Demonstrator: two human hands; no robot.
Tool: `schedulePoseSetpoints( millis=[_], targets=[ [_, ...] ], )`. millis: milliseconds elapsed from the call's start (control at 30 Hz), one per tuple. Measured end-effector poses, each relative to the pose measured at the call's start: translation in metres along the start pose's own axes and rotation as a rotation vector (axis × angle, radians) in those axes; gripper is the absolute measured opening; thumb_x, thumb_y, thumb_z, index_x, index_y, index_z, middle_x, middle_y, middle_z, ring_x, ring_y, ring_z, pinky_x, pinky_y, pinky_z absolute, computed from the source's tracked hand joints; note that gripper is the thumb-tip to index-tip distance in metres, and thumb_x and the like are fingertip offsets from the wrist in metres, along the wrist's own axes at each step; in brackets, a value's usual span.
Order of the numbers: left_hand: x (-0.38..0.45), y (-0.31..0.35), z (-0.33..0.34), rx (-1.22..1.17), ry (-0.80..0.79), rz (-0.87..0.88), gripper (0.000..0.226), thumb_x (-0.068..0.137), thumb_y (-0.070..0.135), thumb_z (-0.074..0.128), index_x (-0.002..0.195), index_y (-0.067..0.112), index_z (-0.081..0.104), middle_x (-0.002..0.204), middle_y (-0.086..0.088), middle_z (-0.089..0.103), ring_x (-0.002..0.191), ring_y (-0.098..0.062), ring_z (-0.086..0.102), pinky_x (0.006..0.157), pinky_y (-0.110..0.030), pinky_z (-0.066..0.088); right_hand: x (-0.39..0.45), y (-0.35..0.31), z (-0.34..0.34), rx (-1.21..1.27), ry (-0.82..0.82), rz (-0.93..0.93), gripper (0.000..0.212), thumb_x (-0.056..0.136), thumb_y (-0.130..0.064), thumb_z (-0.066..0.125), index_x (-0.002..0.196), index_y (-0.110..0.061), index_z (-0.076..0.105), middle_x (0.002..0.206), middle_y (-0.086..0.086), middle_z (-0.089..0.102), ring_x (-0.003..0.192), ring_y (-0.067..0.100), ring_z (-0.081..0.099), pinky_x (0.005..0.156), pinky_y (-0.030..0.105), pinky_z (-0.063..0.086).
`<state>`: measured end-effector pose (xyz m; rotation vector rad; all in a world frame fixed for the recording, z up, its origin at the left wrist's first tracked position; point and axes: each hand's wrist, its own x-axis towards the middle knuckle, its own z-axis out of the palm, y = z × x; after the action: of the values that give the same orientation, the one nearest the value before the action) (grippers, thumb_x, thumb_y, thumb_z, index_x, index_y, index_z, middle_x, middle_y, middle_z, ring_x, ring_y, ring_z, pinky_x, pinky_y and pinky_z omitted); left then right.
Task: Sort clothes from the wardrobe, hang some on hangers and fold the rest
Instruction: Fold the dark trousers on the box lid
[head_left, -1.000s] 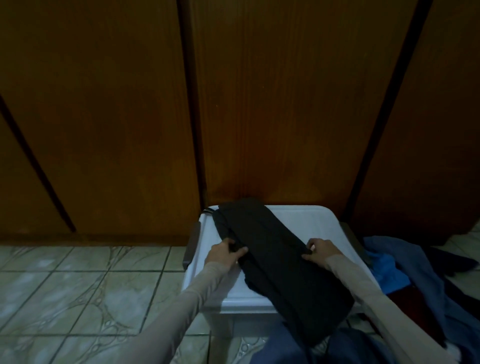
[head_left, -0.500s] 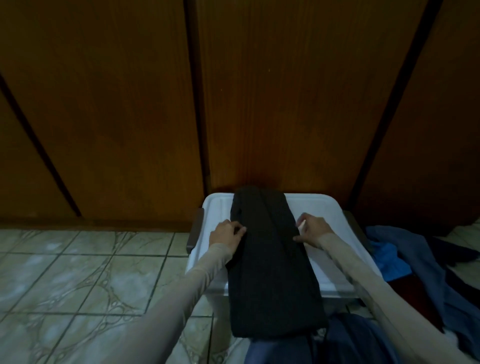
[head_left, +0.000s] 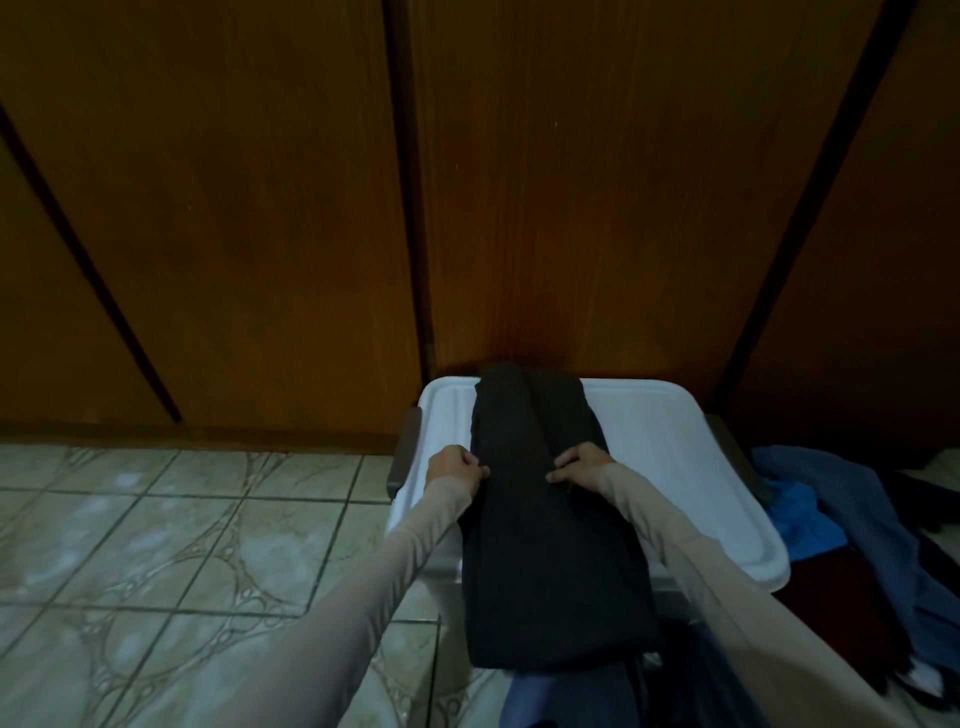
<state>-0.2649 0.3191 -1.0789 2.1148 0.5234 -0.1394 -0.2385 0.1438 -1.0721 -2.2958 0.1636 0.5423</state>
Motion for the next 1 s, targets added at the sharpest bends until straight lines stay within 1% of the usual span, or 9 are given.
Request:
schedulePoseSetpoints(
  millis=[67,133,233,333,467,633,800,900,1000],
  targets=[
    [0.001,-0.001,0.000,-0.071,-0.031,-0.042,0.020,0.088,0.011,0.061,0.075,0.016,0.047,0.106,-0.011,0.054,0.096,-0.021,0.050,0.084,-0.025,0.037,0.002,-0.003,0.003,0.041,0.011,0.026,0.027,0.093,-0.031,0.056,0.109,-0.009,0.060,0.085,0.004,0.056,0.081,0.016,0.053,0.086,0.028,0.040],
    [0.002,0.003,0.001,-0.136,-0.089,-0.065,0.006,0.092,0.012,0.056,0.096,0.009,0.056,0.122,-0.016,0.054,0.108,-0.027,0.051,0.089,-0.027,0.036,0.004,-0.009,0.002,0.146,0.024,0.042,0.029,0.098,-0.027,0.044,0.108,-0.006,0.061,0.083,0.008,0.056,0.073,0.018,0.052,0.084,0.030,0.040],
    [-0.002,0.015,0.001,-0.279,-0.220,-0.072,0.041,0.092,0.021,0.058,0.127,0.002,0.049,0.132,-0.017,0.051,0.120,-0.031,0.050,0.085,-0.026,0.036,0.004,-0.016,-0.001,0.184,0.009,0.013,0.031,0.098,-0.017,0.042,0.117,-0.002,0.060,0.113,0.015,0.059,0.102,0.027,0.056,0.089,0.028,0.039],
    [-0.006,0.023,0.003,-0.340,-0.289,-0.069,0.054,0.091,0.026,0.059,0.136,0.002,0.041,0.136,-0.015,0.048,0.122,-0.031,0.048,0.092,-0.029,0.038,0.001,-0.022,-0.002,0.190,-0.011,-0.028,0.032,0.097,-0.017,0.047,0.126,-0.007,0.054,0.133,0.012,0.050,0.124,0.026,0.046,0.100,0.028,0.033],
    [-0.006,0.030,0.003,-0.365,-0.310,-0.037,0.046,0.097,0.021,0.049,0.138,0.003,0.039,0.139,-0.014,0.045,0.126,-0.031,0.045,0.097,-0.028,0.035,0.002,-0.023,-0.003,0.294,-0.051,0.027,0.048,0.099,-0.033,0.042,0.138,-0.006,0.041,0.141,0.015,0.043,0.128,0.029,0.043,0.104,0.030,0.031],
    [-0.008,0.032,-0.001,-0.517,-0.353,-0.039,0.041,0.098,0.020,0.044,0.137,0.005,0.042,0.136,-0.013,0.048,0.122,-0.032,0.048,0.104,-0.036,0.036,0.005,-0.020,-0.005,0.306,-0.031,-0.016,0.059,0.091,-0.039,0.055,0.138,-0.006,0.042,0.141,0.013,0.044,0.127,0.029,0.044,0.106,0.032,0.033],
    [-0.013,0.038,-0.009,-0.823,-0.448,-0.070,0.036,0.090,0.016,0.048,0.124,0.005,0.050,0.113,-0.015,0.058,0.097,-0.027,0.056,0.083,-0.035,0.044,0.003,-0.024,-0.014,0.460,-0.078,0.020,0.055,0.096,-0.052,0.032,0.132,-0.014,0.048,0.139,0.014,0.045,0.128,0.031,0.042,0.112,0.038,0.026],
    [-0.010,0.040,-0.013,-0.869,-0.461,-0.066,0.044,0.087,0.023,0.053,0.126,0.002,0.052,0.116,-0.017,0.060,0.101,-0.029,0.057,0.083,-0.035,0.046,0.004,-0.026,-0.018,0.497,-0.075,0.007,0.054,0.093,-0.050,0.045,0.136,-0.017,0.046,0.142,0.011,0.043,0.129,0.030,0.042,0.113,0.044,0.027],
    [-0.008,0.047,-0.018,-0.826,-0.459,0.008,0.040,0.090,0.026,0.056,0.122,0.002,0.055,0.121,-0.018,0.061,0.105,-0.028,0.060,0.087,-0.032,0.049,0.002,-0.026,-0.027,0.571,0.069,-0.094,0.047,0.085,-0.033,0.065,0.130,-0.024,0.052,0.144,0.007,0.040,0.130,0.031,0.039,0.109,0.041,0.033]
  ],
)
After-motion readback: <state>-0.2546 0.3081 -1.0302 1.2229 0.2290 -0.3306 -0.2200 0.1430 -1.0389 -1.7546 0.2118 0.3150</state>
